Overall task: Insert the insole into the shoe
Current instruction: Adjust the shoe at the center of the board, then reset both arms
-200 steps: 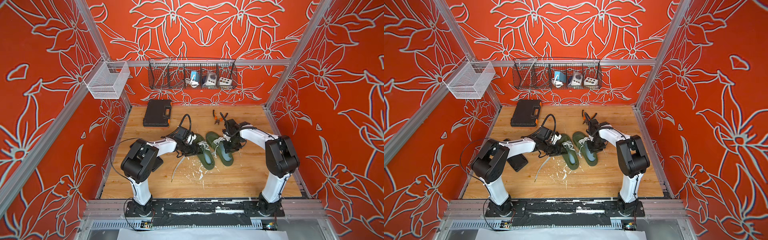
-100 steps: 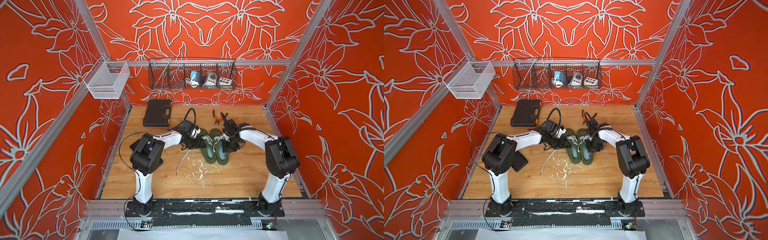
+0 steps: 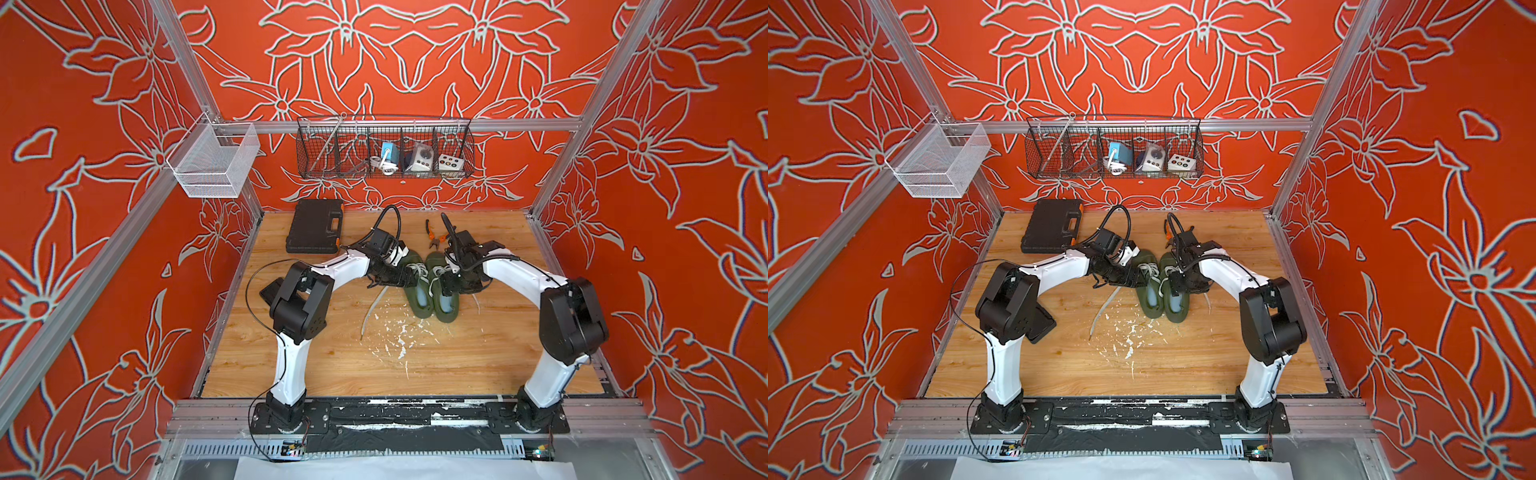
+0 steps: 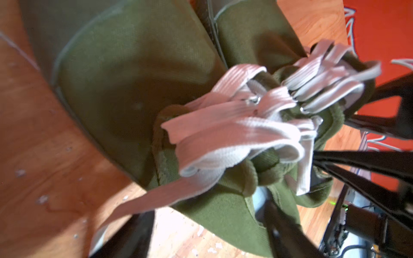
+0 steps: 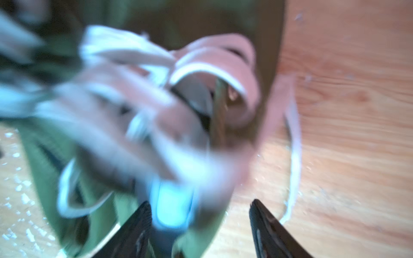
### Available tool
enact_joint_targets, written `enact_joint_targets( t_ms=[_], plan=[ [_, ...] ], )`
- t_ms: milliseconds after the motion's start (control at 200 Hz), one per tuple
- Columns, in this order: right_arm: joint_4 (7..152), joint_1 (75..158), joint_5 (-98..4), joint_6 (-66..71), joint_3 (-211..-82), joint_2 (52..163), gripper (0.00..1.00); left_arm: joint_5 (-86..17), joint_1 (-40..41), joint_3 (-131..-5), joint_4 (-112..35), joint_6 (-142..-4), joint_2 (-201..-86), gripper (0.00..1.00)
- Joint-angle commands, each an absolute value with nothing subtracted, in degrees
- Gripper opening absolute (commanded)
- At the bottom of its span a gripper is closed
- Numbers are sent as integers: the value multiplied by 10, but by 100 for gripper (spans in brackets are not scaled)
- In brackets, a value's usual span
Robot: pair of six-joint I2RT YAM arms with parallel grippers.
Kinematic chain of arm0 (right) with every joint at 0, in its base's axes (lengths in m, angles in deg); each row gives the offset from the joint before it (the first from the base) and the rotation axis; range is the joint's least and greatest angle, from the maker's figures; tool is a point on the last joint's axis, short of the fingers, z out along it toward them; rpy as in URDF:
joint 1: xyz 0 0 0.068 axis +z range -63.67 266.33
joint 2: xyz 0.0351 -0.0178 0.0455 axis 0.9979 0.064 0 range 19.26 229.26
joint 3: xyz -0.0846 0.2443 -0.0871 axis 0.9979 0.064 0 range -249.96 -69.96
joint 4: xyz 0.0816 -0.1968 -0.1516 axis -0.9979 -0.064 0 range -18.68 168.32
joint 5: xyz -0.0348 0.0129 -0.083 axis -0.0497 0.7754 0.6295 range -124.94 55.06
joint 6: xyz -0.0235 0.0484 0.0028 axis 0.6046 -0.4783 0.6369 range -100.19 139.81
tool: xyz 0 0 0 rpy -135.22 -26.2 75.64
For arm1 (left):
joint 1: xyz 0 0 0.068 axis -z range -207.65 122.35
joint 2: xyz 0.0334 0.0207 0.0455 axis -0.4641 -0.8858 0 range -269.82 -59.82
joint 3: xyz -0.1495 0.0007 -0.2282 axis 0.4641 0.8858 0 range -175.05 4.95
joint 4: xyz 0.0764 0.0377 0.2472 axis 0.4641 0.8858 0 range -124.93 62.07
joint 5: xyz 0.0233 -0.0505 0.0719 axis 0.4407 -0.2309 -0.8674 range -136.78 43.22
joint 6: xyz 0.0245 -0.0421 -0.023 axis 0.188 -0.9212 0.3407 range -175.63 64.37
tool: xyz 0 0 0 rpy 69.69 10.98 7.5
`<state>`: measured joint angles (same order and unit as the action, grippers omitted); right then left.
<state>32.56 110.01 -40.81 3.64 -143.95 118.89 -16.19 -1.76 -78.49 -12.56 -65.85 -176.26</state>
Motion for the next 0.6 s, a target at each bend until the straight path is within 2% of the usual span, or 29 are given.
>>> enact_joint_targets(
  t_ms=[0, 120, 195, 235, 260, 280, 415, 510, 595],
  plan=[
    [312, 1100, -374, 38, -1428, 1147, 73, -175, -22, -778, -110, -641, -1710, 98],
    [323, 1098, -338, 43, -1409, 1087, 76, -214, -29, -731, -154, -653, -1643, 98],
    [359, 1095, -296, 45, -1385, 1034, 81, -273, -39, -645, -258, -674, -1562, 98],
    [395, 1092, -275, 46, -1368, 1006, 86, -291, -45, -580, -345, -680, -1510, 97],
    [426, 1091, -260, 48, -1354, 988, 97, -296, -50, -538, -403, -680, -1479, 98],
    [452, 1090, -247, 50, -1342, 976, 99, -304, -54, -504, -452, -681, -1454, 98],
    [677, 1081, -143, 98, -1214, 894, 99, -448, -66, -333, -681, -638, -1329, 98],
    [861, 1052, -86, 133, -1098, 859, 99, -576, -72, -271, -728, -592, -1286, 98],
    [928, 999, -66, 106, -1034, 847, 99, -632, -93, -236, -738, -566, -1274, 98]
  ],
)
